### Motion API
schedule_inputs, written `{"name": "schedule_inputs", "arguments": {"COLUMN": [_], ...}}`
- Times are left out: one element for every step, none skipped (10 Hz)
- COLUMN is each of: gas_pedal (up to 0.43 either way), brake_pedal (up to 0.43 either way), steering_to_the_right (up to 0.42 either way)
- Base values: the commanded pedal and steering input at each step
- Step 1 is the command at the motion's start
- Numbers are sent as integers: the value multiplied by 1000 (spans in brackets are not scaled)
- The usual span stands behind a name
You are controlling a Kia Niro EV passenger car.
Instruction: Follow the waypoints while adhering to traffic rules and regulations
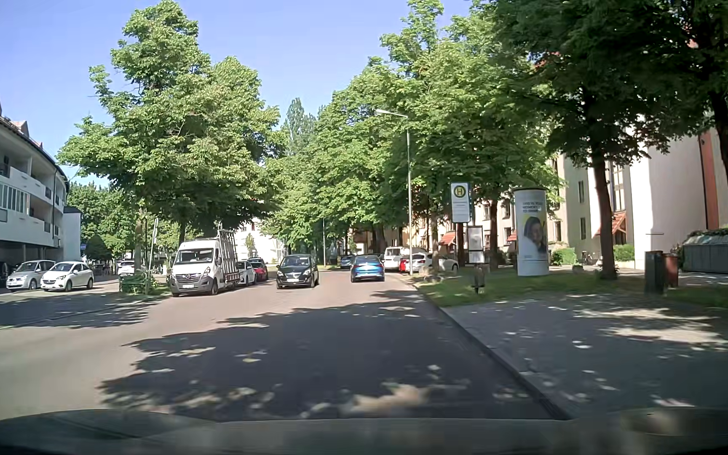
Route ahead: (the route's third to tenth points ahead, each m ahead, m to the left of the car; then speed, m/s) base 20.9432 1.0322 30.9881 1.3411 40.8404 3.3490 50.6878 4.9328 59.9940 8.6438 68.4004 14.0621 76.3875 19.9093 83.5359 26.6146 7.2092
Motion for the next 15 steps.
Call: {"name": "schedule_inputs", "arguments": {"gas_pedal": [130,130,130,130,130,118,67,47,47,47,47,59,79,87,87], "brake_pedal": [0,0,0,0,0,0,0,0,0,0,0,0,0,0,0], "steering_to_the_right": [-13,-13,-13,-13,-13,-12,-12,-11,-11,-10,-6,-1,-1,-3,-3]}}
